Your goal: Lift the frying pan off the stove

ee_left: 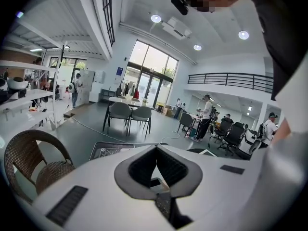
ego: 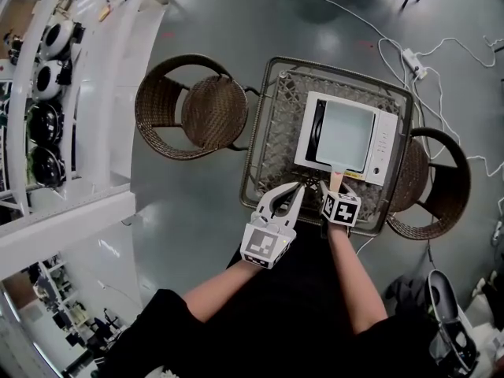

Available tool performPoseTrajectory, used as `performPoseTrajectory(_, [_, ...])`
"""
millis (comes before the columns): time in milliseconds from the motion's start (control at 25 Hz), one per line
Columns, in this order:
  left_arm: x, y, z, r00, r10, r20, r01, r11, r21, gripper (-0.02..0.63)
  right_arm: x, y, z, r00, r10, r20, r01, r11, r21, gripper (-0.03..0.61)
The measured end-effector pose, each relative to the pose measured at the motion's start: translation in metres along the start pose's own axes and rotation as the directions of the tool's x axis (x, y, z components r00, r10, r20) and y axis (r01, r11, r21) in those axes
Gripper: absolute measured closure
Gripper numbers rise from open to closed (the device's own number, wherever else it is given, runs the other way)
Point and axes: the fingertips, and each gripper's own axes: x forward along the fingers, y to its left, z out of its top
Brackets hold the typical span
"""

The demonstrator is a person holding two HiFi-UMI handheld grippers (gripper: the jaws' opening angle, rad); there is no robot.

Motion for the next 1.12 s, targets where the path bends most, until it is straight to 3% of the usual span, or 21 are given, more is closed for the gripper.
performPoseTrajectory(240, [0.004,0.002,0.002,1.000,0.014,-0.001,-0.014,1.000,0.000,0.600,0.005,0.002,0.003,0.999,0.031,-0.013,-0.030,0.996,0.082,0.327])
performPoseTrajectory(360, [0.002,0.007,0.002,0.999,0.033,0.000,-0.033,0.999,-0.008,0.600,0.009,0.004,-0.001,0.998,0.033,-0.044,-0.030,0.998,0.057,0.332])
performPoseTrajectory(440, [0.002,0.006,0.002,0.999,0.033,0.000,-0.033,0.999,-0.010,0.600,0.010,0.001,0.000,0.999,0.022,-0.043,-0.020,0.998,0.058,0.416])
performPoseTrajectory(600, [-0.001,0.006,0.000,0.999,0.039,-0.011,-0.039,0.999,0.007,0.600,0.011,-0.002,0.000,0.999,0.038,-0.026,-0.035,0.994,0.107,0.459])
performPoseTrajectory(1120, [-0.019,0.013,0.000,0.998,0.070,0.003,-0.070,0.997,0.023,0.600,0.006,0.001,0.001,0.996,0.091,0.013,-0.092,0.982,0.167,0.476])
